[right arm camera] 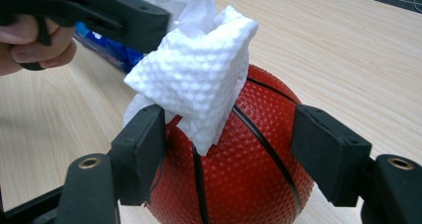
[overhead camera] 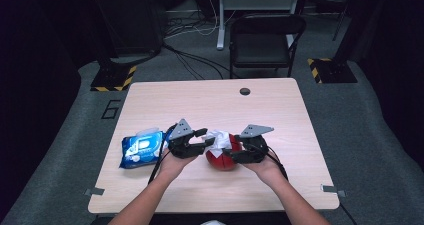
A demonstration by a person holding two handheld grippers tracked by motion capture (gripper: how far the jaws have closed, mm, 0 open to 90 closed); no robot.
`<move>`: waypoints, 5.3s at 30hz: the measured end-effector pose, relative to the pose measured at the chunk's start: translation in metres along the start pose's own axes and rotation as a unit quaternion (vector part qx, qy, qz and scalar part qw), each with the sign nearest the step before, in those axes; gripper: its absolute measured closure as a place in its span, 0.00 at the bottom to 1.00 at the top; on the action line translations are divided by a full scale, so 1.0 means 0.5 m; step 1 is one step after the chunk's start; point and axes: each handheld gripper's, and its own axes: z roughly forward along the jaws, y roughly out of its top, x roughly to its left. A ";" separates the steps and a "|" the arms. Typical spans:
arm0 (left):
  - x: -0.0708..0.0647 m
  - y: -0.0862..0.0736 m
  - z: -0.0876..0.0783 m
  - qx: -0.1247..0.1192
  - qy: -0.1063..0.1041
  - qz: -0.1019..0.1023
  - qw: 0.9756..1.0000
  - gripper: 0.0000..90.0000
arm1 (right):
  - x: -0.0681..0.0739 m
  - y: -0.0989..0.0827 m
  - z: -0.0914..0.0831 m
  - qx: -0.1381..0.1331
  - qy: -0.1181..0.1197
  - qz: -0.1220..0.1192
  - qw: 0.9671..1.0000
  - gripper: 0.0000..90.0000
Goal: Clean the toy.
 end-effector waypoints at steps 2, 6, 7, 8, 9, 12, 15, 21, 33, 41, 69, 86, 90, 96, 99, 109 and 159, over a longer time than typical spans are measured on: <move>-0.004 -0.001 0.002 0.005 -0.001 0.006 1.000 0.54 | 0.000 0.000 0.000 0.000 0.000 -0.002 1.000 0.33; -0.013 -0.006 0.017 0.033 0.004 0.033 0.999 0.54 | 0.000 0.002 0.001 0.002 0.001 -0.002 1.000 0.33; -0.012 -0.007 0.019 0.037 0.008 0.035 0.999 0.56 | 0.001 0.002 0.001 0.002 0.000 -0.002 1.000 0.33; -0.012 -0.009 0.022 0.040 0.009 0.035 0.999 0.57 | 0.001 0.002 0.001 0.002 0.000 -0.004 1.000 0.33; -0.011 -0.011 0.025 0.044 0.008 0.036 0.998 0.59 | 0.002 0.002 0.001 0.002 0.000 -0.004 1.000 0.33; -0.015 -0.019 0.025 0.036 -0.001 0.044 0.998 0.68 | 0.001 0.002 0.002 0.003 0.000 -0.006 1.000 0.33; -0.017 -0.023 0.021 0.031 0.003 0.061 0.998 0.84 | -0.002 0.001 0.002 0.001 0.000 -0.001 1.000 0.33; -0.005 -0.042 0.008 0.037 0.025 0.051 0.998 0.90 | -0.005 -0.001 -0.001 -0.001 0.001 0.003 1.000 0.33; 0.042 -0.031 0.024 0.062 0.044 -0.002 0.997 0.91 | -0.008 -0.010 -0.006 -0.009 0.011 0.003 1.000 0.33; 0.016 0.042 0.077 0.067 0.018 0.030 0.997 0.91 | -0.002 -0.010 -0.004 -0.011 0.010 -0.007 1.000 0.33; -0.005 -0.069 -0.007 0.078 0.026 0.013 0.997 0.91 | -0.018 -0.020 -0.010 -0.018 0.008 0.018 1.000 0.33; -0.043 -0.059 -0.001 0.079 0.012 0.038 0.996 0.91 | -0.024 -0.016 -0.018 -0.004 0.020 0.016 1.000 0.31; -0.033 -0.062 -0.007 0.080 0.013 0.034 0.996 0.91 | -0.032 -0.031 -0.013 0.020 0.024 0.005 0.999 0.18; -0.026 -0.061 -0.006 0.077 0.025 0.030 0.996 0.91 | -0.012 -0.045 0.006 0.041 0.009 -0.028 0.999 0.16; -0.015 -0.060 -0.007 0.075 0.036 0.019 0.996 0.91 | -0.008 -0.045 0.001 0.042 0.009 -0.023 0.999 0.20; -0.006 -0.059 -0.006 0.076 0.043 0.017 0.996 0.91 | -0.010 -0.050 -0.018 0.042 0.015 -0.020 0.999 0.34; 0.005 0.016 0.032 0.062 0.009 0.022 0.998 0.91 | -0.007 -0.021 0.007 0.028 0.013 -0.042 0.999 0.12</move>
